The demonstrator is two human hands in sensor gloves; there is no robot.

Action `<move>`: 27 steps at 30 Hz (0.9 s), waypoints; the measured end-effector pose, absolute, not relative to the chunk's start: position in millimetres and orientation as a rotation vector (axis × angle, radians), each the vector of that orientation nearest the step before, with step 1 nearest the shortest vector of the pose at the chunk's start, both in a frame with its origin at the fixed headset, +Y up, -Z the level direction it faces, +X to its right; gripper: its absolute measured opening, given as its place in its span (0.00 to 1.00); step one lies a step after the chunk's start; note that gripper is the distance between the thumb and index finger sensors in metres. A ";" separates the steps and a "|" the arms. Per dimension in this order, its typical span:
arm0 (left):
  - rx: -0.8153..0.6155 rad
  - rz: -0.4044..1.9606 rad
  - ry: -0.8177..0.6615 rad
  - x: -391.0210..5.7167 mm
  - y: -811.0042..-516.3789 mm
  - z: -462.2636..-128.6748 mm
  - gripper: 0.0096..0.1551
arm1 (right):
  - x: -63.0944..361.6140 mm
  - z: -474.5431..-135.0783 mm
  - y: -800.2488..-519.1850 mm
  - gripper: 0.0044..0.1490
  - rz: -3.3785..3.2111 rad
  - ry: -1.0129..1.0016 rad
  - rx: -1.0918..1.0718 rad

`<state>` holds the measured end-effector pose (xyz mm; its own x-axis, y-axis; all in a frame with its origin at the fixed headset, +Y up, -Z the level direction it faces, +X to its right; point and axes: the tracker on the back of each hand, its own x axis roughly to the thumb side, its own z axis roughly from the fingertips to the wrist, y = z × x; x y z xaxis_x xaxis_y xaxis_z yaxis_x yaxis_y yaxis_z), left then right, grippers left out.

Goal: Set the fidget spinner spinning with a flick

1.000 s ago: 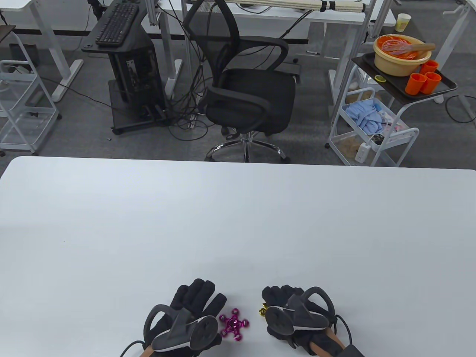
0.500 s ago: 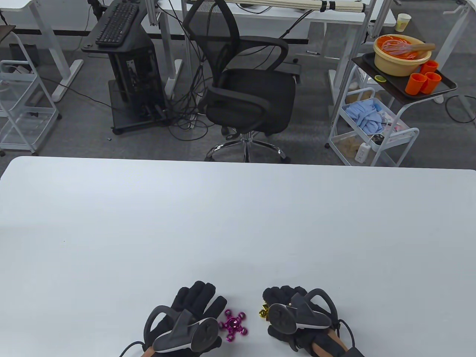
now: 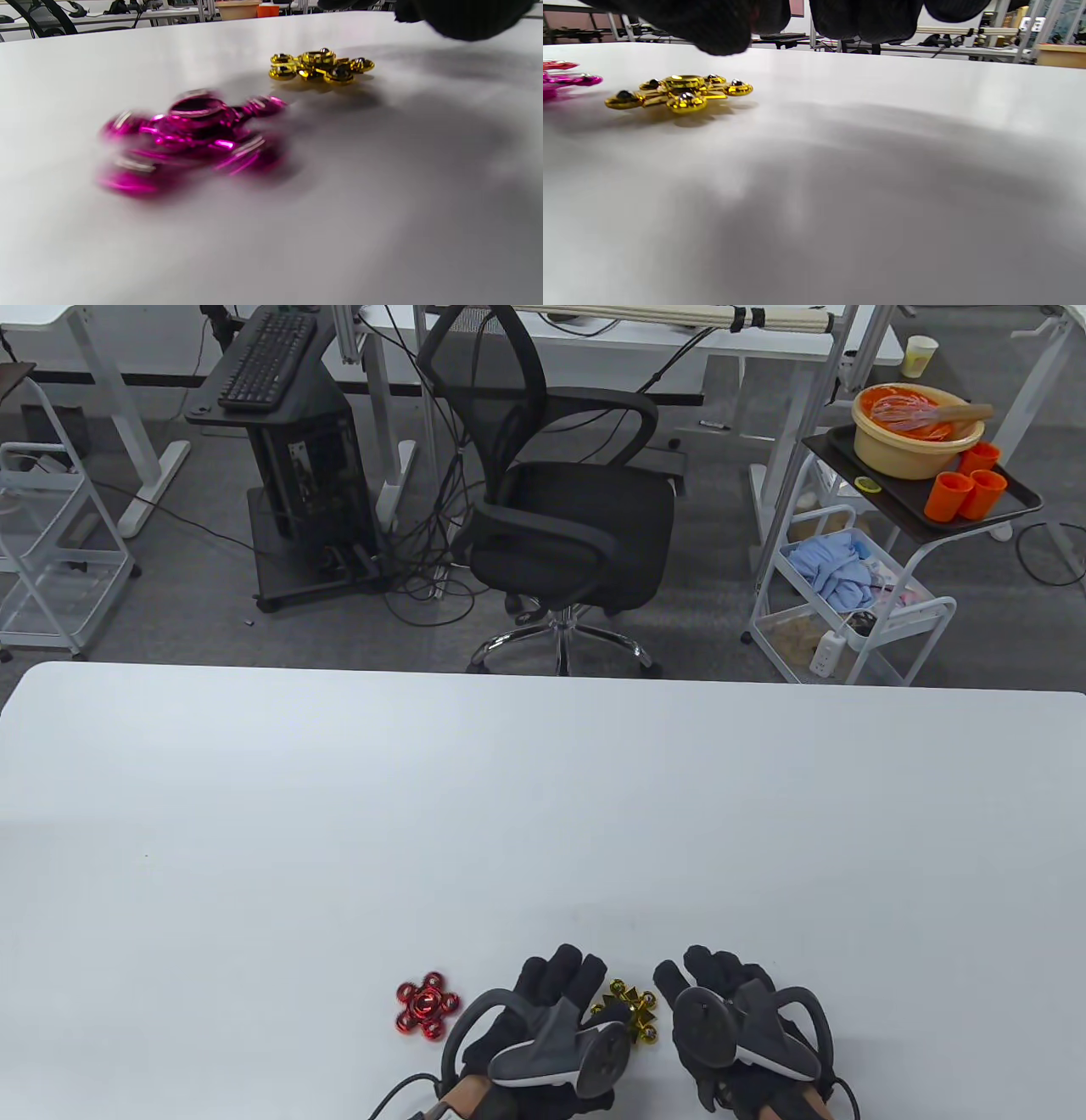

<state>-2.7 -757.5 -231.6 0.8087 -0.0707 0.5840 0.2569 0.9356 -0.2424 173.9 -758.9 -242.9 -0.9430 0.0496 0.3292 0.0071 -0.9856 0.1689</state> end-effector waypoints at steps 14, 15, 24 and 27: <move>-0.409 -0.181 -0.554 11.9 -771.7 -245.8 0.46 | 167.3 -237.9 -755.1 0.22 2.846 0.585 0.665; -0.411 -0.183 -0.555 12.0 -771.8 -245.7 0.47 | 170.3 -232.8 -746.4 0.21 2.764 0.538 0.621; -0.422 -0.136 -0.573 5.5 -774.5 -247.3 0.47 | 181.2 -230.2 -741.9 0.27 2.903 0.134 0.411; -0.393 -0.082 -0.586 -4.7 -765.2 -243.8 0.50 | 180.7 -230.5 -743.3 0.28 2.930 0.134 0.422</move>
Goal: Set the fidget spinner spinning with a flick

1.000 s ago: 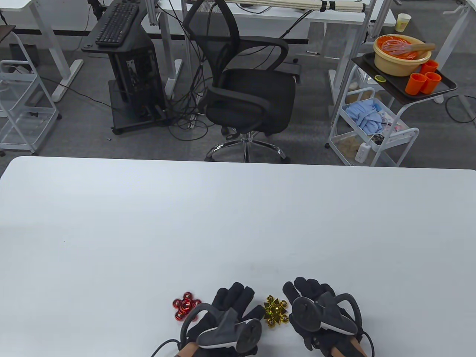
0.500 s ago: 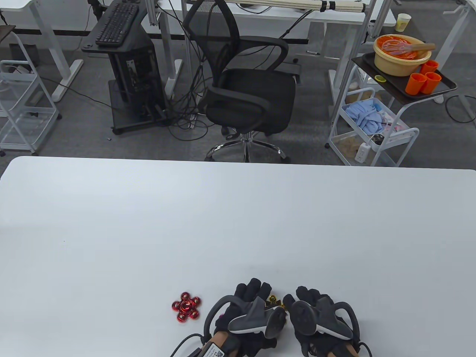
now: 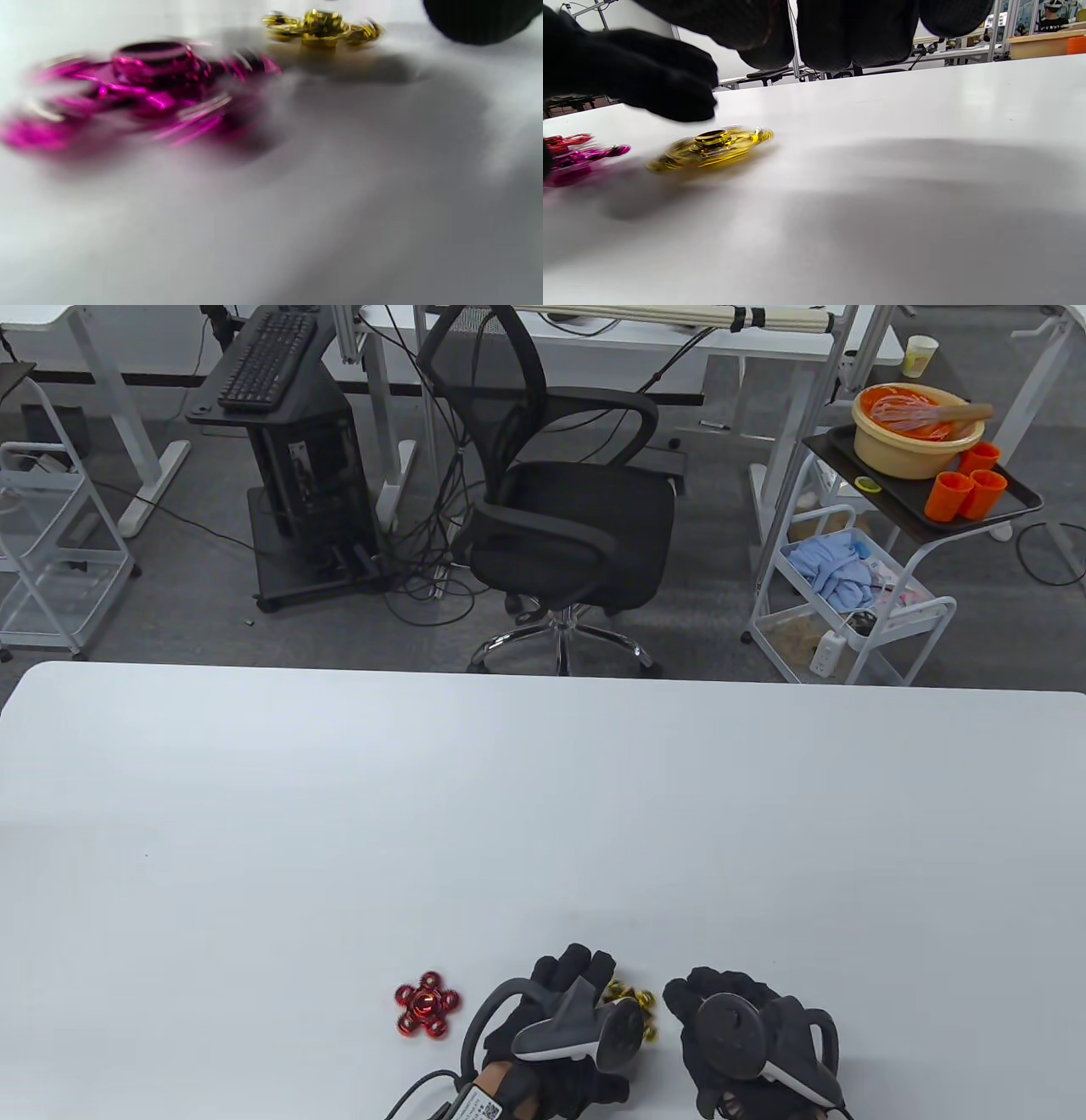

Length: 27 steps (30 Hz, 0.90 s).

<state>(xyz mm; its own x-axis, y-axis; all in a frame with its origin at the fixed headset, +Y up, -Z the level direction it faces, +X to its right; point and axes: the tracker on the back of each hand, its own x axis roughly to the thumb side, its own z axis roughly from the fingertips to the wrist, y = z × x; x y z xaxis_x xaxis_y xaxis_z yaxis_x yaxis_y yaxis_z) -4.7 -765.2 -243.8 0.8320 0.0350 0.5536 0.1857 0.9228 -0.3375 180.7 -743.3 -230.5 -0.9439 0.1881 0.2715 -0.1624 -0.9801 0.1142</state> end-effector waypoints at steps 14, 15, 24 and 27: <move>-0.185 0.021 -0.402 -175.2 -730.7 -204.5 0.50 | 187.8 -230.4 -736.4 0.31 2.952 0.015 0.374; -0.183 0.030 -0.387 -182.1 -731.3 -205.0 0.50 | 187.5 -230.2 -735.6 0.31 2.952 0.001 0.373; -0.147 0.081 -0.239 -223.3 -731.2 -207.1 0.50 | 173.5 -221.7 -737.6 0.32 2.976 0.024 0.437; -0.177 0.073 -0.211 -226.4 -732.2 -206.3 0.53 | 170.4 -221.2 -740.2 0.32 2.960 0.049 0.453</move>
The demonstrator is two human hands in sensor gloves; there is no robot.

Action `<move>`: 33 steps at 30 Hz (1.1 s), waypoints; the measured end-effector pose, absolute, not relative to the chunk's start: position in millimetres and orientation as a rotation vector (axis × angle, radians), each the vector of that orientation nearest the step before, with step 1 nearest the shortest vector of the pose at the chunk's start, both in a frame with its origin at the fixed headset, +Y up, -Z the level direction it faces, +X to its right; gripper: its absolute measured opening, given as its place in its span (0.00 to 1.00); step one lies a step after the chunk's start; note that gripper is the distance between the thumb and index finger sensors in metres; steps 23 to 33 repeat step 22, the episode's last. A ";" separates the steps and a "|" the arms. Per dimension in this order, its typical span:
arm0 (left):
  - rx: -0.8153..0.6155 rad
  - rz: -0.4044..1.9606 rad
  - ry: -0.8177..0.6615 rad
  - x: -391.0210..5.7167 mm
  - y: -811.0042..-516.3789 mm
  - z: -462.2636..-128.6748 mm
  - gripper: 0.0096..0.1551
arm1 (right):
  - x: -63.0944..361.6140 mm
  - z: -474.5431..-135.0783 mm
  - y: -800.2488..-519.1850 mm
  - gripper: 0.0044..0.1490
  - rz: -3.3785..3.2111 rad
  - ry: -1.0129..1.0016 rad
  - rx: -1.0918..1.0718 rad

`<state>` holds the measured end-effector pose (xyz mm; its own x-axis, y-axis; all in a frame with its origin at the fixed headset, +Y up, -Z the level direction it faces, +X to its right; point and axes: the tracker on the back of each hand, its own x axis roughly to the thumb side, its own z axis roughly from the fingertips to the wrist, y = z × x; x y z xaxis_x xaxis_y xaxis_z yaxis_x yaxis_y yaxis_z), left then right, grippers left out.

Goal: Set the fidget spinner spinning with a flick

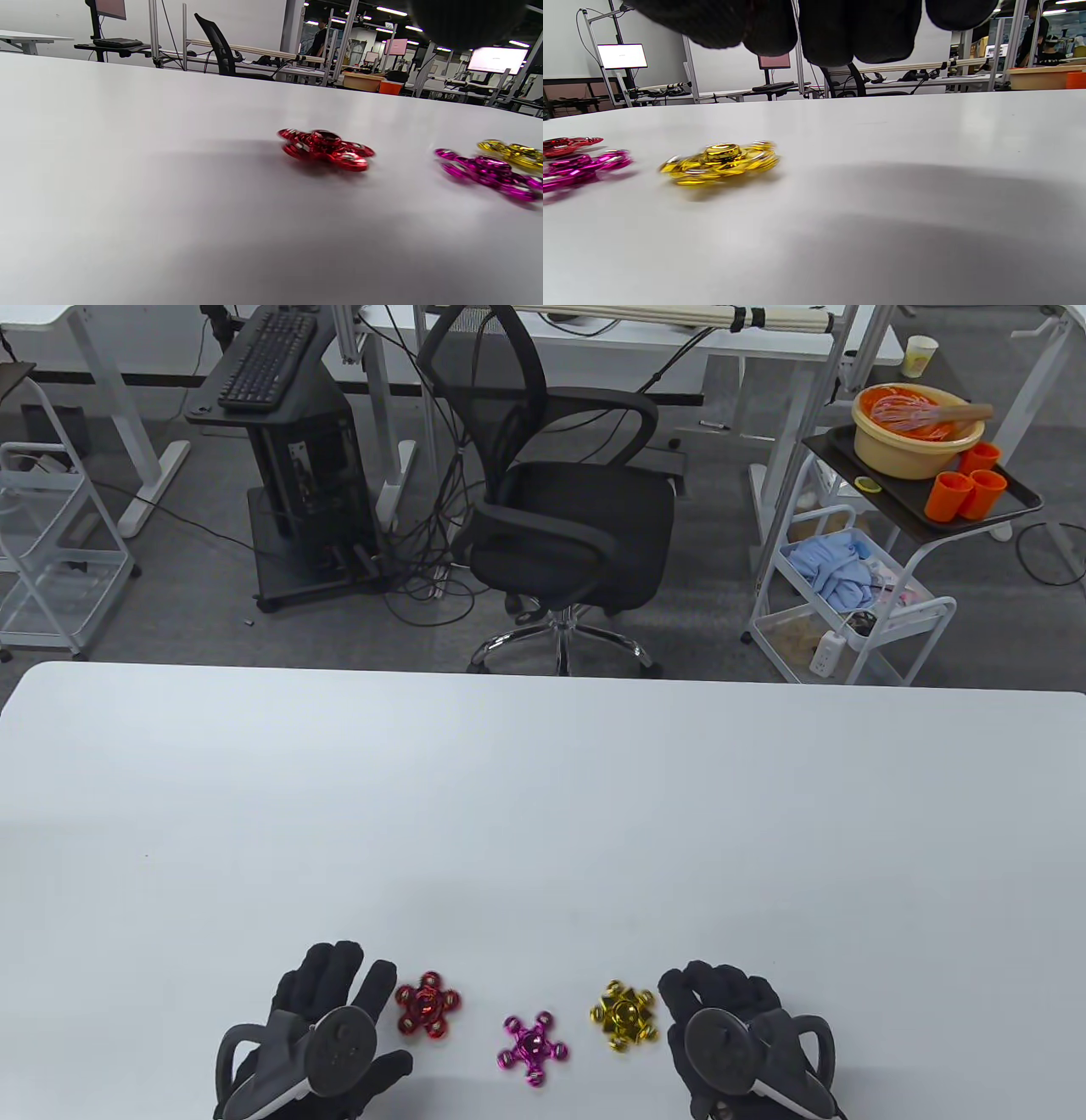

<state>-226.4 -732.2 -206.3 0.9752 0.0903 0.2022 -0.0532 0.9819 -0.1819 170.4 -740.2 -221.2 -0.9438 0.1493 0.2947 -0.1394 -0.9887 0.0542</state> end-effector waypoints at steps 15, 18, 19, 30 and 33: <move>-0.188 0.076 -0.189 -225.3 -734.5 -210.6 0.54 | 170.3 -220.2 -740.9 0.33 2.983 0.060 0.492; -0.187 0.077 -0.182 -226.7 -734.5 -210.9 0.54 | 168.0 -219.5 -741.4 0.34 2.989 0.070 0.507; -0.187 0.077 -0.180 -227.0 -734.5 -210.9 0.54 | 167.4 -219.3 -741.7 0.34 2.992 0.078 0.509; -0.186 0.074 -0.182 -226.2 -734.8 -209.9 0.54 | 166.1 -218.5 -742.0 0.35 2.995 0.077 0.523; -0.186 0.074 -0.182 -226.2 -734.8 -209.9 0.54 | 166.1 -218.5 -742.0 0.35 2.995 0.077 0.523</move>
